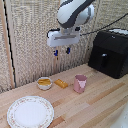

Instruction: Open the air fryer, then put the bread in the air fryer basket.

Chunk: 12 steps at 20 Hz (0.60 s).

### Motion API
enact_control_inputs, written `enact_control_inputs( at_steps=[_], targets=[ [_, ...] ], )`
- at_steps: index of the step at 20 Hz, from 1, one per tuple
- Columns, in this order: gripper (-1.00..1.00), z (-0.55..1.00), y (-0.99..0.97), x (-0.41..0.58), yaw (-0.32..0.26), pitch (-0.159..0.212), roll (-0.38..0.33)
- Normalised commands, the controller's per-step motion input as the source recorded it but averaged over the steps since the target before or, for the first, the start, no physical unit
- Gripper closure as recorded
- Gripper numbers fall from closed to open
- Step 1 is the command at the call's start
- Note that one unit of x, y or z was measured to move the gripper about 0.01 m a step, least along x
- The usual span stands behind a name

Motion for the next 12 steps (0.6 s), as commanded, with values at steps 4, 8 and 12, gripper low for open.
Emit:
enact_control_inputs(
  at_steps=[4,8,12],
  targets=[
    [-1.00,0.00,-0.02,0.030,-0.375,-0.003,-0.014],
    [-1.00,0.00,-0.02,0.006,-0.375,0.000,0.000],
    [-1.00,0.00,-0.05,0.068,-0.368,-0.018,-0.039]
  ],
)
